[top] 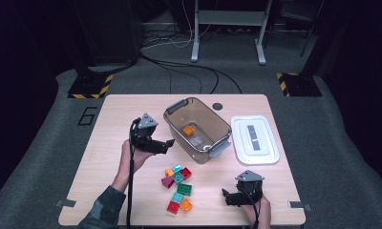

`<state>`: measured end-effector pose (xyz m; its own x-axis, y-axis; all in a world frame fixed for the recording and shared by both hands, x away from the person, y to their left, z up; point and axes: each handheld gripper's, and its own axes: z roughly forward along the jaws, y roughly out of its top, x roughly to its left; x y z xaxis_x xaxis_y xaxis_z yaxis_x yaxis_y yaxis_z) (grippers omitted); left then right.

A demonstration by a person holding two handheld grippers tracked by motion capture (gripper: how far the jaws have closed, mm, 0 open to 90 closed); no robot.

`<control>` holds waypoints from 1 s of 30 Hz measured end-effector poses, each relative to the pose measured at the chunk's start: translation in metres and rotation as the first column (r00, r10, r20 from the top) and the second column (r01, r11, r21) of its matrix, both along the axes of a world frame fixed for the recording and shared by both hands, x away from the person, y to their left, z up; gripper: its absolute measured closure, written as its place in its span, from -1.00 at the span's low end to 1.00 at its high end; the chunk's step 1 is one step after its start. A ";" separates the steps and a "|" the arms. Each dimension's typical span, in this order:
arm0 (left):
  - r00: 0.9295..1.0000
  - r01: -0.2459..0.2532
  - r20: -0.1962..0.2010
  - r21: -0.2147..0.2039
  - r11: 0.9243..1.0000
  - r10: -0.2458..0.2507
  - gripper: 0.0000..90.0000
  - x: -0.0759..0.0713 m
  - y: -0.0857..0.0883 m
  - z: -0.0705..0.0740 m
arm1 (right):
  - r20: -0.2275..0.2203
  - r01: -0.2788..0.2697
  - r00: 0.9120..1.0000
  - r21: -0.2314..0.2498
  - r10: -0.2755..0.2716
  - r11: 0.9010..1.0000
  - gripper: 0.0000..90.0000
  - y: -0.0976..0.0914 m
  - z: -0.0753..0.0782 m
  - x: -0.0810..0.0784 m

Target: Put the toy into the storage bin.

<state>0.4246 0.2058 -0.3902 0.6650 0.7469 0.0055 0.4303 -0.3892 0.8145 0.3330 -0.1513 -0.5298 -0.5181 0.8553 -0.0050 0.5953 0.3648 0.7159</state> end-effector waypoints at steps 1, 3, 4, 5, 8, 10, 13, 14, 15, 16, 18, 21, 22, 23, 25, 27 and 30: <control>1.000 0.002 -0.002 0.007 1.000 -0.002 -0.85 -0.002 0.001 -0.002 | 0.000 0.000 1.000 0.000 0.000 1.000 -0.99 0.000 0.000 0.000; 1.000 0.001 -0.002 0.012 1.000 -0.001 -0.88 -0.008 0.003 -0.008 | 0.000 0.002 1.000 -0.001 -0.002 1.000 -0.99 0.000 0.000 0.000; 1.000 -0.004 -0.001 0.018 1.000 0.004 -0.90 -0.011 0.004 -0.011 | -0.001 0.001 1.000 0.001 -0.001 1.000 -0.99 0.000 0.000 0.000; 1.000 -0.006 0.000 0.021 1.000 0.006 -0.93 -0.014 0.005 -0.014 | 0.000 0.002 1.000 -0.001 -0.002 1.000 -0.99 0.000 0.000 0.000; 1.000 -0.008 -0.003 0.025 1.000 0.009 -0.99 -0.022 0.008 -0.023 | 0.000 0.003 1.000 -0.001 -0.003 1.000 -0.99 0.000 0.000 0.000; 1.000 -0.009 -0.009 0.029 1.000 0.009 -1.00 -0.027 0.010 -0.030 | 0.000 0.002 1.000 -0.001 -0.002 1.000 -0.99 0.000 0.000 0.000; 1.000 -0.004 -0.011 0.023 1.000 0.004 -1.00 -0.035 0.011 -0.040 | 0.000 0.003 1.000 -0.001 -0.003 1.000 -0.99 0.000 0.000 0.000; 1.000 -0.001 -0.012 0.025 1.000 0.002 -1.00 -0.037 0.011 -0.044 | 0.000 0.002 1.000 -0.001 -0.002 1.000 -0.99 0.000 0.000 0.000; 1.000 0.000 -0.016 0.019 1.000 0.000 -1.00 -0.040 0.011 -0.048 | -0.001 0.002 1.000 0.001 -0.002 1.000 -0.99 0.000 0.000 0.000; 1.000 -0.001 -0.015 0.018 1.000 0.001 -1.00 -0.043 0.012 -0.052 | -0.001 0.001 1.000 0.001 -0.001 1.000 -0.99 0.000 0.000 0.000; 1.000 0.003 -0.023 0.031 1.000 -0.003 -1.00 -0.047 0.012 -0.058 | 0.000 0.002 1.000 -0.001 -0.002 1.000 -0.99 0.000 0.000 0.000; 0.999 -0.001 -0.037 0.029 1.000 0.002 -1.00 -0.053 0.011 -0.068 | -0.001 0.002 1.000 0.001 -0.002 1.000 -0.99 0.000 0.000 0.000; 0.999 -0.001 -0.045 0.033 0.999 0.003 -1.00 -0.055 0.011 -0.071 | 0.000 0.003 1.000 -0.001 -0.003 1.000 -0.99 0.000 0.000 0.000; 0.999 -0.002 -0.051 0.028 1.000 0.003 -1.00 -0.057 0.010 -0.075 | 0.000 0.002 1.000 -0.001 -0.002 1.000 -0.99 0.000 0.000 0.000; 0.998 -0.007 -0.057 0.039 0.999 0.010 -1.00 -0.060 0.009 -0.081 | 0.000 0.003 1.000 -0.001 -0.003 1.000 -0.99 0.000 0.000 0.000; 0.998 -0.013 -0.062 0.041 0.999 0.015 -1.00 -0.063 0.009 -0.088 | -0.001 0.002 1.000 0.001 -0.002 1.000 -0.99 0.000 0.000 0.000; 0.996 -0.015 -0.085 0.046 0.999 0.019 -1.00 -0.066 0.009 -0.101 | 0.000 0.003 1.000 -0.001 -0.003 1.000 -0.99 0.000 0.000 0.000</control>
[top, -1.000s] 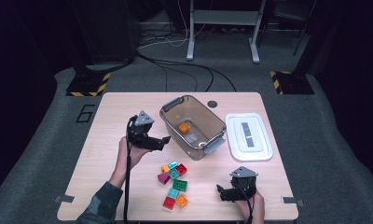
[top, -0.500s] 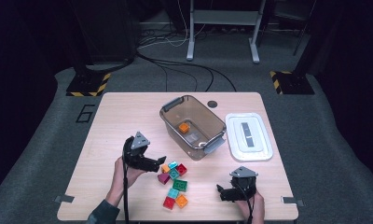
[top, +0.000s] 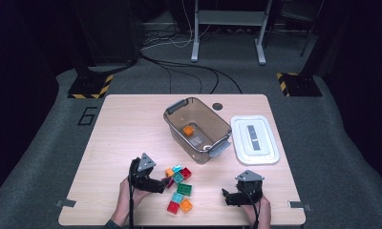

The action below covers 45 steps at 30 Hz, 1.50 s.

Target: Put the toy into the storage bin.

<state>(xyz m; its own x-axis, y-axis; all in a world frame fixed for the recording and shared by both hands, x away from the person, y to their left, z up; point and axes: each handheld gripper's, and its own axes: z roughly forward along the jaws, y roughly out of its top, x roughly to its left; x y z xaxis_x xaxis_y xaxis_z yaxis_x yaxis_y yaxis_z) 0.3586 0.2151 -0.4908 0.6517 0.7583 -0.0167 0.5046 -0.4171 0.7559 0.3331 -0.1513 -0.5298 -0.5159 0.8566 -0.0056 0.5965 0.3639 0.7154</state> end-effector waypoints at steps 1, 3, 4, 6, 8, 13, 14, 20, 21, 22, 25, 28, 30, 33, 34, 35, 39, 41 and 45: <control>1.000 0.002 -0.005 0.003 1.000 -0.002 -1.00 -0.001 0.000 -0.003 | 0.000 0.000 1.000 0.000 0.000 1.000 -0.99 0.000 0.000 0.000; 1.000 -0.003 -0.018 0.001 1.000 0.003 -1.00 -0.002 0.000 -0.010 | 0.000 0.000 1.000 0.000 0.000 1.000 -0.99 0.000 0.000 0.000; 1.000 -0.004 -0.024 0.004 1.000 0.005 -1.00 -0.003 -0.001 -0.013 | 0.000 0.000 1.000 0.000 0.000 1.000 -0.99 0.000 0.000 0.000; 1.000 -0.003 -0.028 0.009 1.000 0.004 -1.00 -0.004 -0.001 -0.018 | 0.000 -0.001 1.000 0.002 0.001 1.000 -0.99 0.000 0.000 0.000; 0.999 -0.005 -0.039 0.017 1.000 0.006 -1.00 -0.006 -0.002 -0.022 | 0.000 0.000 1.000 0.000 0.000 1.000 -0.99 0.000 0.000 0.000; 1.000 0.006 -0.030 0.019 1.000 -0.005 -0.89 -0.009 -0.005 -0.027 | 0.000 -0.001 1.000 0.000 0.001 1.000 -0.99 0.000 0.000 0.000; 1.000 0.005 -0.028 0.016 1.000 -0.004 -0.80 -0.011 -0.006 -0.027 | 0.000 0.000 1.000 0.000 0.000 1.000 -0.99 0.000 0.000 0.000; 1.000 0.013 -0.004 0.022 1.000 -0.013 -0.27 -0.015 -0.007 -0.027 | -0.001 -0.001 1.000 0.002 0.001 1.000 -0.99 0.000 0.000 0.000; 1.000 0.019 0.006 0.016 1.000 -0.020 -0.19 -0.016 -0.008 -0.028 | 0.000 0.000 1.000 0.000 0.000 1.000 -0.99 0.000 0.000 0.000; 1.000 0.024 0.008 0.018 1.000 -0.024 -0.16 -0.017 -0.008 -0.028 | 0.000 -0.001 1.000 0.000 0.001 1.000 -0.99 0.000 0.000 0.000; 0.999 0.034 0.009 0.009 0.999 -0.034 0.04 -0.018 -0.008 -0.028 | 0.000 0.000 1.000 0.000 0.000 1.000 -0.99 0.000 0.000 0.000; 0.999 0.040 0.017 0.004 0.999 -0.040 0.17 -0.019 -0.007 -0.029 | -0.001 -0.001 1.000 0.002 0.001 1.000 -0.99 0.000 0.000 0.000; 0.999 0.046 0.021 0.009 0.999 -0.046 0.24 -0.019 -0.005 -0.029 | -0.001 -0.002 1.000 0.002 0.002 1.000 -0.99 0.000 0.000 0.000; 0.999 0.047 0.015 -0.009 0.999 -0.047 0.25 -0.020 -0.004 -0.030 | -0.001 -0.001 1.000 0.002 0.001 1.000 -0.99 0.000 0.000 0.000; 0.999 0.046 0.017 -0.006 0.999 -0.046 0.26 -0.020 -0.003 -0.030 | -0.001 -0.001 1.000 0.002 0.001 1.000 -0.99 0.000 0.000 0.000; 0.999 0.046 0.016 -0.008 0.999 -0.046 0.26 -0.021 -0.003 -0.030 | -0.001 -0.001 1.000 0.002 0.001 1.000 -0.99 0.000 0.000 0.000; 0.999 0.041 0.026 -0.009 0.999 -0.041 0.26 -0.022 0.000 -0.028 | -0.001 -0.001 1.000 0.002 0.001 1.000 -0.99 0.000 0.000 0.000; 0.999 0.041 0.027 -0.003 0.999 -0.041 0.26 -0.023 0.001 -0.027 | -0.001 -0.001 1.000 0.002 0.001 1.000 -0.99 0.000 0.000 0.000; 0.999 0.041 0.019 -0.007 0.999 -0.041 0.26 -0.023 0.005 -0.024 | 0.000 0.000 1.000 0.000 0.000 1.000 -0.99 0.000 0.000 0.000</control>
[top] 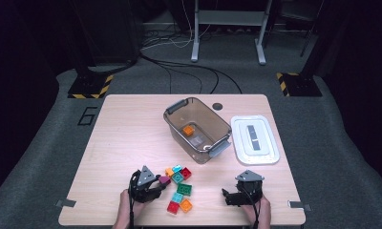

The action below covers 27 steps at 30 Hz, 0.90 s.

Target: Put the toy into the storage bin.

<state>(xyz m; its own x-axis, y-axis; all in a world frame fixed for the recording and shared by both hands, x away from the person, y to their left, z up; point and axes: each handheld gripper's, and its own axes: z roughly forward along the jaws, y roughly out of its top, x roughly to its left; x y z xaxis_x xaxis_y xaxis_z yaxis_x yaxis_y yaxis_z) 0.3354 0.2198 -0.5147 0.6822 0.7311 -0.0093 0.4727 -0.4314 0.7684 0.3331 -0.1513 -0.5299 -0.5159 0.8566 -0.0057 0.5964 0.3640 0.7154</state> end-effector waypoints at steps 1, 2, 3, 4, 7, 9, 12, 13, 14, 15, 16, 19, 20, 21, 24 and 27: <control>1.000 -0.003 0.005 0.000 1.000 0.003 0.26 0.000 0.001 0.001 | -0.001 -0.001 1.000 0.002 0.001 1.000 -0.99 0.000 0.000 0.000; 1.000 -0.006 0.013 0.003 1.000 0.006 0.26 0.000 0.002 0.002 | -0.001 -0.001 1.000 0.002 0.001 1.000 -0.99 0.000 0.000 0.000; 1.000 -0.010 0.014 -0.001 1.000 0.010 0.26 0.001 0.004 0.003 | 0.000 0.000 1.000 0.000 0.000 1.000 -0.99 0.000 0.000 0.000; 1.000 -0.015 0.011 -0.006 1.000 0.015 0.26 0.000 0.004 0.003 | -0.001 -0.001 1.000 0.002 0.001 1.000 -0.99 0.000 0.000 0.000; 1.000 -0.020 0.014 0.000 1.000 0.020 0.26 0.001 0.007 0.006 | 0.000 0.000 1.000 0.000 0.000 1.000 -0.99 0.000 0.000 0.000; 1.000 -0.021 0.018 0.001 1.000 0.021 0.26 0.002 0.009 0.008 | -0.001 -0.001 1.000 0.002 0.001 1.000 -0.99 0.000 0.000 0.000; 0.999 -0.028 0.018 -0.002 1.000 0.028 0.26 0.003 0.010 0.012 | -0.001 -0.001 1.000 0.002 0.001 1.000 -0.99 0.000 0.000 0.000; 0.999 -0.028 0.024 -0.003 1.000 0.028 0.26 0.004 0.010 0.013 | -0.001 -0.001 1.000 0.002 0.001 1.000 -0.99 0.000 0.000 0.000; 0.999 -0.030 0.025 -0.004 1.000 0.030 0.26 0.004 0.011 0.015 | 0.000 -0.001 1.000 0.002 0.001 1.000 -0.99 0.000 0.000 0.000; 0.999 -0.032 0.032 0.002 0.999 0.032 0.26 0.005 0.011 0.017 | -0.001 -0.001 1.000 0.002 0.001 1.000 -0.99 0.000 0.000 0.000; 0.999 -0.035 0.031 -0.001 0.999 0.035 0.26 0.005 0.012 0.018 | 0.001 0.000 1.000 0.000 0.000 1.000 -0.99 0.000 0.000 0.000; 0.998 -0.040 0.042 -0.008 0.999 0.041 0.26 0.007 0.013 0.023 | 0.000 0.000 1.000 0.002 0.000 1.000 -0.99 0.000 0.000 0.000; 0.998 -0.045 0.046 -0.012 0.999 0.045 0.26 0.008 0.013 0.024 | 0.000 -0.001 1.000 0.002 0.001 1.000 -0.99 0.000 0.000 0.000; 0.998 -0.045 0.046 -0.012 0.999 0.046 0.26 0.008 0.014 0.025 | 0.001 0.000 1.000 0.000 0.000 1.000 -0.99 0.000 0.000 0.000; 0.998 -0.047 0.052 -0.010 0.999 0.047 0.26 0.010 0.014 0.030 | 0.000 -0.001 1.000 0.002 0.001 1.000 -0.99 0.000 0.000 0.000; 0.997 -0.047 0.063 -0.008 0.999 0.048 0.26 0.013 0.014 0.034 | 0.000 0.000 1.000 0.002 0.000 1.000 -0.99 0.000 0.000 0.000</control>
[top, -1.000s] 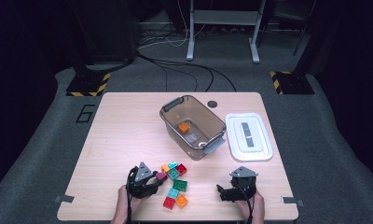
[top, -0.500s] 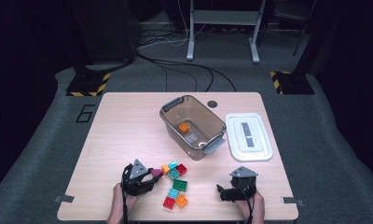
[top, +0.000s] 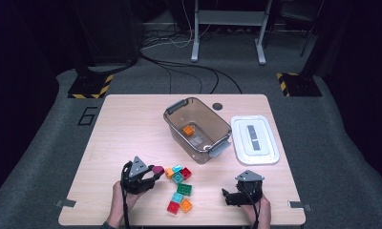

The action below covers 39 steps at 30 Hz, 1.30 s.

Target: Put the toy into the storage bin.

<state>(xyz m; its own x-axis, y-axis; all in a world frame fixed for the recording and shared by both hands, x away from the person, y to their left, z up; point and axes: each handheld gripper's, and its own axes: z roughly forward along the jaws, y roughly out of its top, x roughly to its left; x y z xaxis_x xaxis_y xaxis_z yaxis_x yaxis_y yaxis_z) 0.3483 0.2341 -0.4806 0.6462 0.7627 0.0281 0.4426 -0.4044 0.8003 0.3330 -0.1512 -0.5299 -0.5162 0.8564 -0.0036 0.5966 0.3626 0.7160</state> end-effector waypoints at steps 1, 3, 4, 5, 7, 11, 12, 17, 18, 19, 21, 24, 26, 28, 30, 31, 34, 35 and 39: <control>1.000 0.002 -0.002 0.001 1.000 -0.002 0.26 0.001 0.000 0.002 | -0.001 0.000 1.000 0.000 0.000 1.000 -0.99 0.000 0.000 0.000; 1.000 0.003 0.005 0.004 1.000 -0.003 0.26 0.002 0.001 0.005 | 0.000 -0.001 1.000 -0.001 0.001 1.000 -0.99 0.000 0.000 0.000; 1.000 0.003 0.008 0.008 1.000 -0.003 0.26 0.003 0.001 0.007 | 0.000 0.000 1.000 -0.002 0.000 1.000 -0.99 0.000 0.000 0.000; 1.000 0.001 0.014 0.010 1.000 -0.001 0.26 0.004 0.001 0.008 | 0.001 0.000 1.000 -0.002 0.000 1.000 -0.99 0.000 0.000 0.000; 1.000 0.002 0.020 0.006 1.000 -0.002 0.26 0.006 0.002 0.011 | 0.001 0.000 1.000 -0.003 0.000 1.000 -0.99 0.000 0.000 0.000; 0.999 0.000 0.034 0.008 1.000 -0.001 0.26 0.010 0.002 0.019 | 0.000 0.000 1.000 0.000 0.000 1.000 -0.99 0.000 0.000 0.000; 0.999 0.002 0.037 0.009 1.000 -0.003 0.26 0.012 0.002 0.021 | 0.000 0.000 1.000 0.000 0.000 1.000 -0.99 0.000 0.000 0.000; 0.999 0.001 0.049 0.003 1.000 -0.001 0.26 0.015 0.001 0.028 | 0.000 0.000 1.000 0.000 0.000 1.000 -0.99 0.000 0.000 0.000; 0.999 0.007 0.046 0.011 1.000 -0.007 0.26 0.016 0.001 0.030 | 0.000 0.000 1.000 -0.002 0.000 1.000 -0.99 0.000 0.000 0.000; 0.999 0.012 0.052 0.020 1.000 -0.013 0.26 0.017 0.001 0.032 | -0.001 0.000 1.000 0.000 0.000 1.000 -0.99 0.000 0.000 0.000; 0.998 0.009 0.058 0.016 1.000 -0.010 0.27 0.019 0.000 0.034 | 0.000 0.000 1.000 -0.002 0.000 1.000 -0.99 0.000 0.000 0.000; 0.998 0.010 0.070 0.018 1.000 -0.012 0.26 0.022 -0.001 0.039 | 0.001 0.000 1.000 -0.002 0.000 1.000 -0.99 0.000 0.000 0.000; 0.997 0.014 0.073 0.021 1.000 -0.016 0.27 0.025 -0.002 0.043 | 0.000 0.000 1.000 -0.002 0.000 1.000 -0.99 0.000 0.000 0.000; 0.997 0.014 0.076 0.018 1.000 -0.015 0.27 0.026 -0.003 0.045 | 0.000 0.000 1.000 -0.002 0.000 1.000 -0.99 0.000 0.000 0.000; 0.997 0.014 0.076 0.014 1.000 -0.015 0.27 0.028 -0.004 0.047 | 0.000 0.000 1.000 -0.002 0.000 1.000 -0.99 0.000 0.000 0.000; 0.997 0.015 0.080 0.016 1.000 -0.016 0.27 0.030 -0.004 0.048 | 0.000 0.000 1.000 -0.002 0.000 1.000 -0.99 0.000 0.000 0.000; 0.997 0.018 0.077 0.016 1.000 -0.019 0.27 0.033 -0.005 0.051 | 0.000 0.000 1.000 -0.002 0.000 1.000 -0.99 0.000 0.000 0.000; 0.997 0.016 0.082 0.015 1.000 -0.017 0.27 0.034 -0.005 0.052 | -0.001 0.000 1.000 0.000 0.000 1.000 -0.99 0.000 0.000 0.000; 0.996 0.012 0.090 -0.002 1.000 -0.011 0.27 0.038 -0.006 0.058 | -0.001 -0.001 1.000 0.000 0.001 1.000 -0.99 0.000 0.000 0.000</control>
